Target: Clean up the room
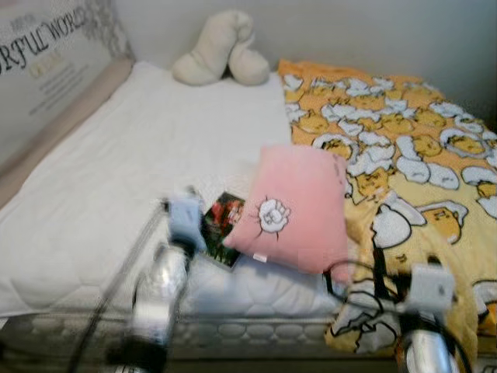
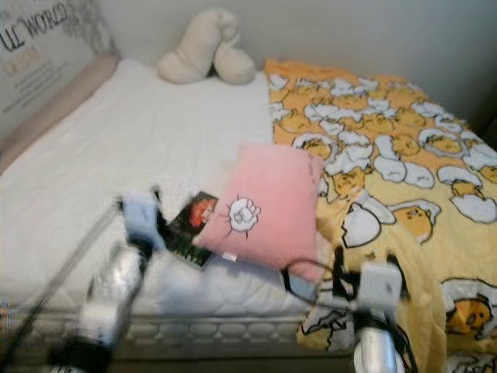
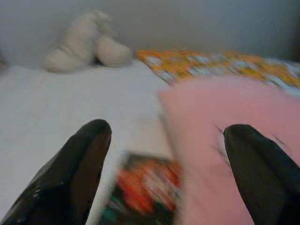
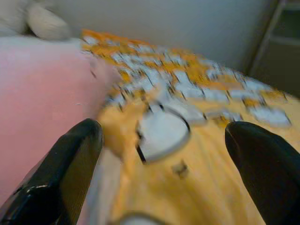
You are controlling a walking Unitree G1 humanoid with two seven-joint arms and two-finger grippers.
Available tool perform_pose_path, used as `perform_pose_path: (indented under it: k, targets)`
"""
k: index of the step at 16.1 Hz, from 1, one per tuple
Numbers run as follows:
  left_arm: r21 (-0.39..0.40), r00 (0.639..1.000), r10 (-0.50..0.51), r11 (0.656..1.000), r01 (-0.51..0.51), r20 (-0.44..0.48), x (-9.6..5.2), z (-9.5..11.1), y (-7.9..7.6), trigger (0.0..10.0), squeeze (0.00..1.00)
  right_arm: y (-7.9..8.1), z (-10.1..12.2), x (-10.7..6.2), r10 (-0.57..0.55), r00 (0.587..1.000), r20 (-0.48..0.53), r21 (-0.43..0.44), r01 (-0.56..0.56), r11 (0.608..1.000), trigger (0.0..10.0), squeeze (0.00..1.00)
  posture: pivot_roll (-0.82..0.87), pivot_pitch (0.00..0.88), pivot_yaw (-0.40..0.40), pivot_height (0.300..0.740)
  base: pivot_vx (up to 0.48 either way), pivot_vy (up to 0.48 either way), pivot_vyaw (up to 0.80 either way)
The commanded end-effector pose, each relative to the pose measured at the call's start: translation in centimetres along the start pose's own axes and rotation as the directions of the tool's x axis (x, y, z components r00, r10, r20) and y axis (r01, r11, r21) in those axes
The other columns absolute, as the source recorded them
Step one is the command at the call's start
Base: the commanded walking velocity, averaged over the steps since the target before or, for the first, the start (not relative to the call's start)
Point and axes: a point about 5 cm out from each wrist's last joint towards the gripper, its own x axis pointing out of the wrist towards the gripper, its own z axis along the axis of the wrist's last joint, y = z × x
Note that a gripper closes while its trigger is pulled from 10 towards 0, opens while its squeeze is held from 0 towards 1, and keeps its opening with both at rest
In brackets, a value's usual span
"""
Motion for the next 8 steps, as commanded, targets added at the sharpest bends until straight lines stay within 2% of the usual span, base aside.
perform_pose_path:
  k: [1, 2, 4, 8]
  targets:
    - [-0.014, 1.000, -0.026, 1.000, 0.027, 0.016, 0.0, 0.4, -0.6, 10.0, 0.00, -0.2, -0.1, 0.1, -0.019, 1.000, 0.003, 0.010, 0.019, 1.000, 10.0, 0.00, 0.09, 0.000, 0.008, 0.740, 0.000, 0.000, 0.00]
    - [-0.065, 1.000, -0.001, 0.998, 0.001, -0.009, 0.1, 0.0, -0.7, 10.0, 0.00, 0.2, -0.1, 0.4, 0.000, 1.000, -0.018, 0.014, 0.001, 1.000, 10.0, 0.00, 0.08, 0.000, 0.016, 0.740, 0.416, 0.000, 0.00]
    - [-0.103, 0.997, 0.064, 0.992, -0.067, -0.032, 1.7, 0.5, -0.8, 10.0, 0.00, 1.0, 0.4, 1.8, 0.029, 1.000, -0.011, 0.023, -0.029, 0.999, 10.0, 0.00, 0.07, 0.000, 0.009, 0.740, 0.431, 0.000, 0.00]
    - [-0.093, 0.998, 0.057, 0.994, -0.059, -0.019, 2.7, 1.5, -1.5, 10.0, 0.00, 1.6, 1.0, 3.3, 0.062, 0.998, 0.005, 0.044, -0.062, 0.997, 10.0, 0.00, 0.06, 0.000, 0.005, 0.740, 0.437, 0.000, 0.00]
